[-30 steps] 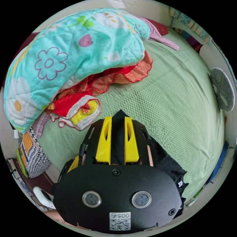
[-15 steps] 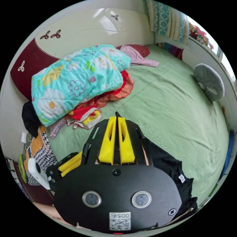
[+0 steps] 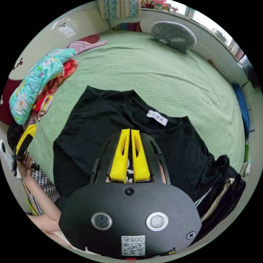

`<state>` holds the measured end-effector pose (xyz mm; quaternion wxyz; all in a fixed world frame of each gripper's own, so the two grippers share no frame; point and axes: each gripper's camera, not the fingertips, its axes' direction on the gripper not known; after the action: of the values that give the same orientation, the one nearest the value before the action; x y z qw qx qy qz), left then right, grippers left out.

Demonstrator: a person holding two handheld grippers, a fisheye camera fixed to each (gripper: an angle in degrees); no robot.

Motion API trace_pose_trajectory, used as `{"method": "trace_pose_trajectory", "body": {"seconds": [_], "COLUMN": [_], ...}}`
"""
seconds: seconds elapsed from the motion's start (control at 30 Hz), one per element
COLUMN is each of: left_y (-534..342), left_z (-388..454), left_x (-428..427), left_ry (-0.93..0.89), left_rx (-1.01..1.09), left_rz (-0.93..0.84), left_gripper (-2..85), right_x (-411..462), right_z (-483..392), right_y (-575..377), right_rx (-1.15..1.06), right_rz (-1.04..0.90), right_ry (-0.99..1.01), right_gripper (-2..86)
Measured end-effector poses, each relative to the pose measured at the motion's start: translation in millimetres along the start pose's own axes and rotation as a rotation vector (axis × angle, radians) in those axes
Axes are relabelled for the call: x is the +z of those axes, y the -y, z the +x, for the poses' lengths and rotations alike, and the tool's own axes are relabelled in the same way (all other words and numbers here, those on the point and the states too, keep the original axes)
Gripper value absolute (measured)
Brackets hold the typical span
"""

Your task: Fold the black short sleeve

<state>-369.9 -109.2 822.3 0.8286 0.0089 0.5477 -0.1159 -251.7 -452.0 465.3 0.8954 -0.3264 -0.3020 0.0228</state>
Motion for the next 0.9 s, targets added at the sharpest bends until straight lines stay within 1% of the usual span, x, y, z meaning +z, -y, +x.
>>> {"method": "trace_pose_trajectory", "body": {"seconds": [0.07,0.13,0.17,0.23,0.3,0.4,0.5,0.57,0.63,0.73,0.9], "left_y": [4.0,9.7,11.0,16.2,19.5,23.0,25.9,27.9,30.6,33.1,35.6], "left_z": [-3.6,-1.8,-0.5,4.3,7.6,11.6,8.3,7.8,10.0,6.7,-0.8], "left_x": [10.4,25.1,28.5,42.4,54.4,72.6,96.8,100.9,99.1,94.1,87.1], "left_ry": [-0.042,-0.084,-0.084,-0.080,-0.096,-0.113,-0.106,-0.060,-0.077,-0.081,-0.026], "left_rx": [-0.032,-0.036,-0.034,-0.027,-0.015,0.011,-0.035,-0.048,-0.022,-0.042,-0.118], "left_rz": [-0.039,-0.089,-0.099,-0.131,-0.179,-0.249,-0.371,-0.376,-0.380,-0.334,-0.254], "left_gripper": [5.1,5.8,6.5,9.4,10.9,11.9,11.4,9.4,6.5,5.5,5.1], "right_x": [-12.5,-25.7,-26.5,-17.5,-1.8,31.9,63.7,75.8,72.5,60.7,54.5], "right_z": [-1.5,-20.6,-28.2,-60.9,-83.1,-104.7,-112.4,-112.2,-108.9,-101.2,-100.2], "right_y": [8.0,29.0,35.6,64.1,83.7,110.2,124.1,126.2,125.0,124.9,136.8], "right_rx": [-0.009,-0.097,-0.129,-0.229,-0.285,-0.279,-0.242,-0.226,-0.219,-0.194,-0.129], "right_rz": [0.065,0.119,0.116,0.056,0.006,-0.100,-0.167,-0.183,-0.136,-0.062,-0.036], "right_ry": [0.045,0.143,0.160,0.192,0.173,0.104,0.048,0.054,0.095,0.149,0.219], "right_gripper": [-0.2,2.3,3.0,5.0,5.7,5.7,4.9,3.8,0.9,-1.0,-1.4]}}
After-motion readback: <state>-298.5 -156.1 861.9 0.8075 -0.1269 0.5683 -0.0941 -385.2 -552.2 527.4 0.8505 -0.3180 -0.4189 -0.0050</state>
